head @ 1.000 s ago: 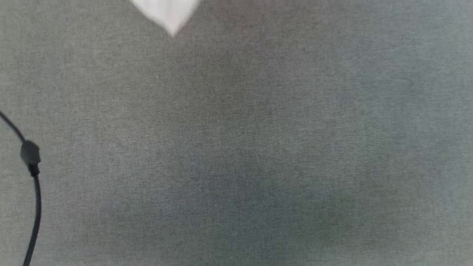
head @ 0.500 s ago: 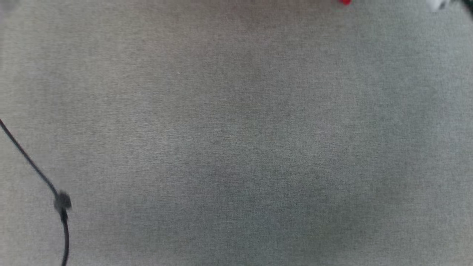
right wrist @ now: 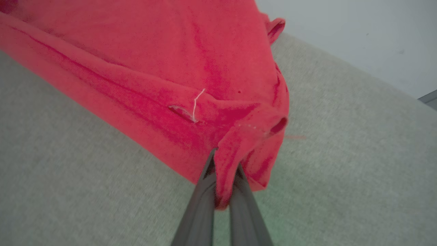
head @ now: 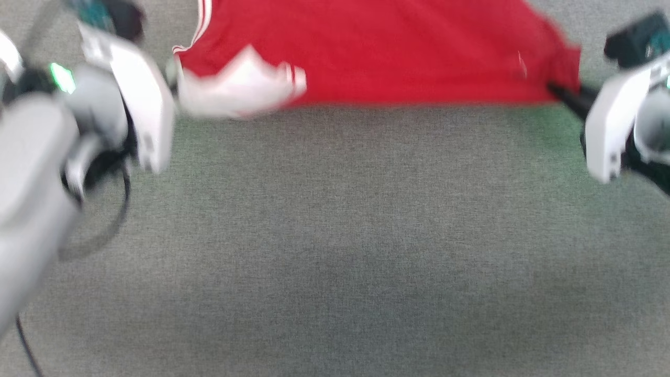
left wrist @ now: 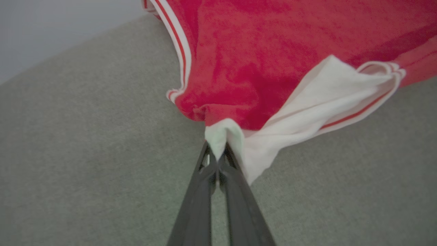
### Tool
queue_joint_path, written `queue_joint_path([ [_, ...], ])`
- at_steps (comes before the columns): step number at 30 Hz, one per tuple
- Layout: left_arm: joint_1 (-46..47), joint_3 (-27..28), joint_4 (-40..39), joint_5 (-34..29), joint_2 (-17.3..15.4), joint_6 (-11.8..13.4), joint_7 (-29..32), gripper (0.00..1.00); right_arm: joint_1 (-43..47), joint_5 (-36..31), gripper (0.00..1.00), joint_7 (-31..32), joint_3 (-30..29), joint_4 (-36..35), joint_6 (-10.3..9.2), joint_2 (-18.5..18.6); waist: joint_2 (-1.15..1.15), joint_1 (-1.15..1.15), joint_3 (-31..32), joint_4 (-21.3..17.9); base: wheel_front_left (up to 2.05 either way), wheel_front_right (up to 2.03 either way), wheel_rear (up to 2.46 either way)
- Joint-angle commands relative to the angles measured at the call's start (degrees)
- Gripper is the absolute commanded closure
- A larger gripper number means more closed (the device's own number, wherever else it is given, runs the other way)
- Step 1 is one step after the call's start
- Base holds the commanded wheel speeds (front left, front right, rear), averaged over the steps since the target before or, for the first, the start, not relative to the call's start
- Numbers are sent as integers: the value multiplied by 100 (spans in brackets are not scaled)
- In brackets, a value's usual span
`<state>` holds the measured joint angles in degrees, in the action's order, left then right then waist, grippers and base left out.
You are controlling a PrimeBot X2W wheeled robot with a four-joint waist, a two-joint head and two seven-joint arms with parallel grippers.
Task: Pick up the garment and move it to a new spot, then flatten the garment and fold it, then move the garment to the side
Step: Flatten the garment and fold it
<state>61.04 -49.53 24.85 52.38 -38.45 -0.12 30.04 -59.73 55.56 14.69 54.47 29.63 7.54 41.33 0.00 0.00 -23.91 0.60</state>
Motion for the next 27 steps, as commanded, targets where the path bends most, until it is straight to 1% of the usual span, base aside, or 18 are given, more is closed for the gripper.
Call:
queue_joint_path([
  [1,-207,-25,-222,6,-94,127,80,100,157,58,100,47,33,-123,-10,80,0,0,14,0,0,0,0],
  [4,-980,-58,-1288,290,-453,701,418,100,598,240,100,99,37,-509,-10,418,0,0,42,7,0,0,0],
  [8,-1922,-103,-2596,502,-933,1544,634,100,1166,389,100,85,-25,-888,-9,689,0,0,80,-6,0,0,0],
  [11,-2523,-141,-3254,696,-1165,1982,647,100,1565,480,100,104,-73,-1111,-8,843,0,0,119,-9,0,0,0],
  [15,-3239,-285,-3737,891,-1372,2367,702,100,2089,580,100,298,-80,-1451,-8,1044,0,0,181,-15,0,0,0],
  [19,-3778,-509,-4072,1049,-1445,2711,843,100,2604,725,100,498,-99,-1820,-7,1294,0,0,228,15,0,0,0],
  [22,-4005,-592,-4269,1095,-1429,2877,833,100,3033,825,100,603,-127,-2114,-7,1495,0,0,251,50,0,0,0],
  [25,-4121,-648,-4387,1087,-1451,2945,826,100,3436,938,100,662,-226,-2321,-8,1648,0,0,277,75,0,0,0],
  [27,-4145,-650,-4411,1080,-1465,2963,810,100,3569,980,100,686,-263,-2387,-8,1680,0,0,289,80,0,0,0],
])
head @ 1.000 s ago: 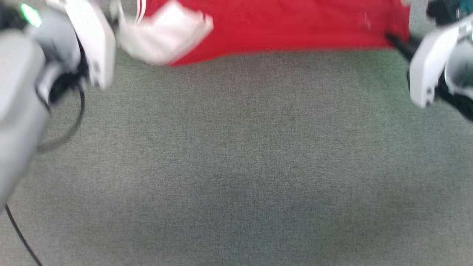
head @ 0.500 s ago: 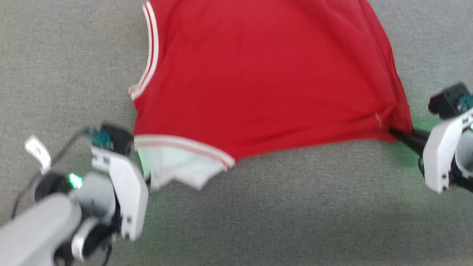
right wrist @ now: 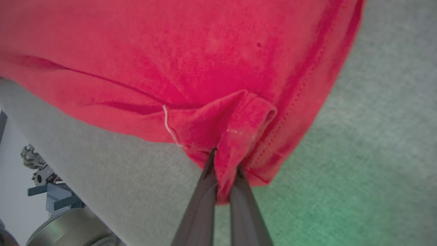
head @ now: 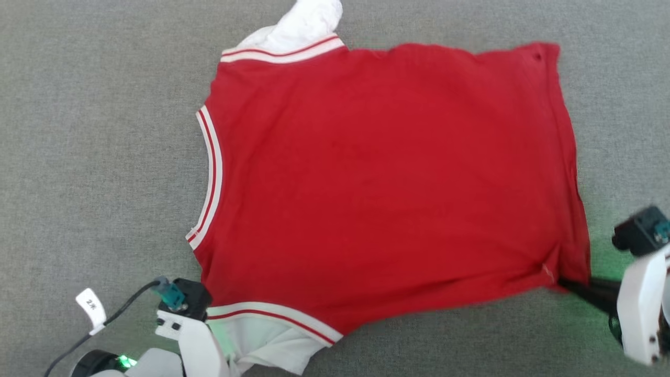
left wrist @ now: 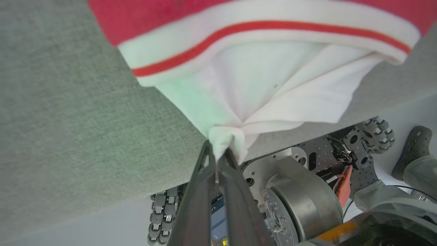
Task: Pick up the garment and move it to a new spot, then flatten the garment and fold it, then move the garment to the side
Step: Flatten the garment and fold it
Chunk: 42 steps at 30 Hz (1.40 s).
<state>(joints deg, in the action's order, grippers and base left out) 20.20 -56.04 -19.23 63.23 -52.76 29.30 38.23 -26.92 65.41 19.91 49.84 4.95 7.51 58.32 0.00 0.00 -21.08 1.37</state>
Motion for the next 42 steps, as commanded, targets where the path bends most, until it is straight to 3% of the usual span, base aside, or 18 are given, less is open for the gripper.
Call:
queue_joint_path([
  [1,-65,0,-28,-43,-76,50,-24,100,409,33,100,204,158,11,-4,13,0,0,16,1,0,0,0],
  [6,107,195,-209,-167,-250,167,-127,100,856,42,100,215,-196,-320,-5,163,0,0,55,-39,0,0,0],
  [11,637,555,-515,-494,-584,141,-268,100,992,-102,100,29,-976,-553,-10,92,0,0,56,-158,0,0,0],
  [14,1066,704,-600,-723,-741,66,-180,100,893,-286,100,80,-1364,-600,-10,-36,0,0,26,-218,0,0,0],
  [19,1830,893,-313,-1003,-719,-300,-81,100,520,-706,100,282,-1892,-564,-9,-439,0,0,-75,-275,0,0,0],
  [24,2567,870,462,-1293,-356,-851,-55,100,-40,-1161,100,504,-2096,-243,-8,-920,0,0,-226,-271,0,0,0],
  [31,3209,615,2049,-1333,503,-1639,-148,100,-856,-1566,100,678,-1864,572,-5,-1488,0,0,-443,-240,0,0,0],
  [39,3395,396,3715,-1020,1275,-2160,45,100,-1435,-1545,100,779,-1293,1525,-5,-1964,0,0,-540,-264,0,0,0],
  [40,3398,405,3862,-956,1336,-2170,76,100,-1510,-1562,78,754,-1217,1563,-5,-1979,0,0,-541,-268,0,0,0],
  [41,3423,412,3981,-929,1382,-2186,101,80,-1577,-1575,54,710,-1165,1594,-5,-1983,0,0,-538,-272,0,0,0],
  [42,3455,424,4067,-892,1399,-2197,132,52,-1621,-1541,5,682,-1121,1609,-5,-1987,0,0,-529,-276,0,0,0],
])
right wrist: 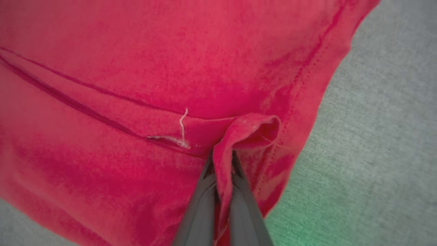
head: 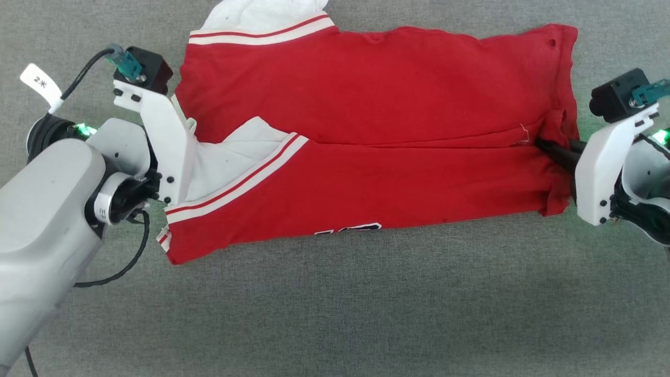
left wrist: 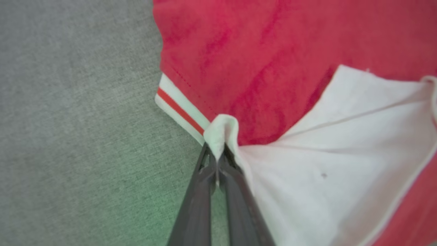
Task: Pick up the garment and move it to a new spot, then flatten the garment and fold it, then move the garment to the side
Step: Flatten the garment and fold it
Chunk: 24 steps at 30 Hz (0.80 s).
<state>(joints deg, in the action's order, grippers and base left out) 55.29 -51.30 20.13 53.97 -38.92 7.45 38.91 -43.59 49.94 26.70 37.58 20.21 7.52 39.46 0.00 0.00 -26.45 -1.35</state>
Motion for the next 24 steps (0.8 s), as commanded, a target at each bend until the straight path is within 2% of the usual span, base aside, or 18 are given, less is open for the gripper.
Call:
queue_joint_path([
  [1,-54,-49,131,34,15,-13,64,52,46,6,5,3,105,83,-7,-101,0,0,8,-4,0,0,0],
  [2,-26,-13,189,91,27,33,78,15,4,17,0,-50,137,89,-6,-83,0,0,22,-3,0,0,0],
  [3,16,-3,206,57,-6,63,108,0,-43,8,0,-102,161,88,-6,-40,0,0,38,1,0,0,0],
  [7,55,96,-25,93,-154,243,209,0,-37,22,0,-436,114,-1,-6,123,0,0,121,27,0,0,0],
  [11,-97,142,-557,115,-459,578,426,0,160,24,0,-888,-150,-87,-6,252,0,0,203,77,0,0,0],
  [18,-475,274,-2082,99,-1232,1459,872,0,677,-200,0,-1621,-863,-330,-5,241,0,0,286,98,0,0,0],
  [24,-997,292,-3479,309,-1654,2200,1189,0,1183,-671,0,-2211,-1715,-610,-5,21,0,0,310,83,0,0,0],
])
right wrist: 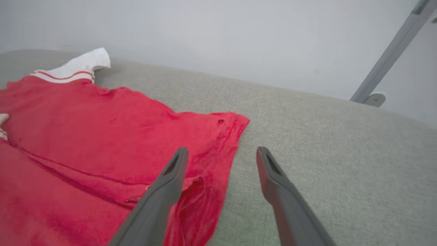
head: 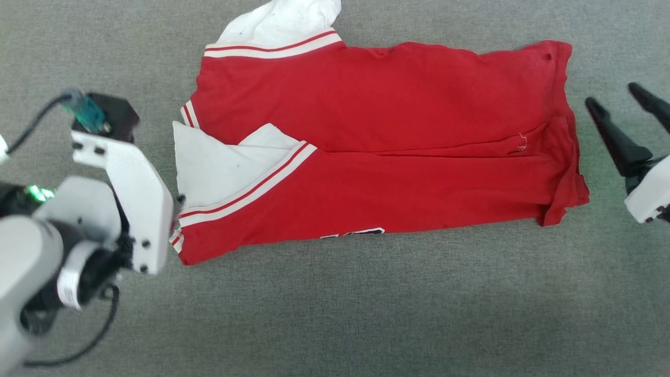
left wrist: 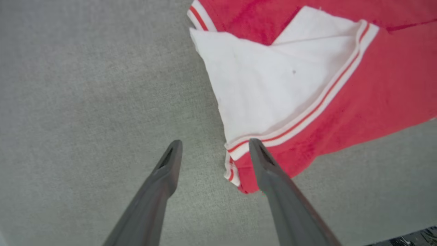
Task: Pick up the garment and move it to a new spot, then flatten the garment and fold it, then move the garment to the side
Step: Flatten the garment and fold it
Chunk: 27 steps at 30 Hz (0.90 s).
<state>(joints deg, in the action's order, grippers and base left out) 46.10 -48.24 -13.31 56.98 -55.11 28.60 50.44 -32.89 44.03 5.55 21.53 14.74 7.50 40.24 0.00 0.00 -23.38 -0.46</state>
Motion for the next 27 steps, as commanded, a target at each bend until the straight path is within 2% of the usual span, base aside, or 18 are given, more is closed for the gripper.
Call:
queue_joint_path([
  [1,-151,-28,-315,35,-46,177,64,0,187,-200,0,-191,-256,-122,-3,-113,0,0,7,-16,0,0,0],
  [6,-454,-135,-843,11,-163,581,166,0,618,-749,0,-523,-1038,-501,-3,-516,0,0,7,-151,0,0,0],
  [13,-806,-244,-827,26,-256,984,217,0,1153,-1369,0,-551,-1903,-1118,-3,-1157,0,0,-36,-443,0,0,0],
  [18,-1017,-261,-575,25,-327,1207,158,0,1530,-1598,0,-358,-2225,-1524,-3,-1517,0,0,-34,-601,0,0,0],
  [21,-1087,-268,-408,3,-328,1255,81,0,1679,-1612,0,-270,-2297,-1649,-3,-1660,0,0,-35,-646,0,0,0],
  [25,-1308,-213,-1,132,-176,1348,-122,0,1958,-1546,0,-10,-2287,-1819,-3,-1788,0,0,-32,-700,0,0,0],
  [26,-1361,-215,92,192,-120,1325,-138,4,2016,-1471,0,89,-2237,-1850,-3,-1801,0,0,-31,-701,0,0,0],
  [27,-1400,-202,172,229,-69,1274,-191,91,2076,-1393,0,220,-2186,-1863,-3,-1811,0,0,-29,-701,0,0,0],
])
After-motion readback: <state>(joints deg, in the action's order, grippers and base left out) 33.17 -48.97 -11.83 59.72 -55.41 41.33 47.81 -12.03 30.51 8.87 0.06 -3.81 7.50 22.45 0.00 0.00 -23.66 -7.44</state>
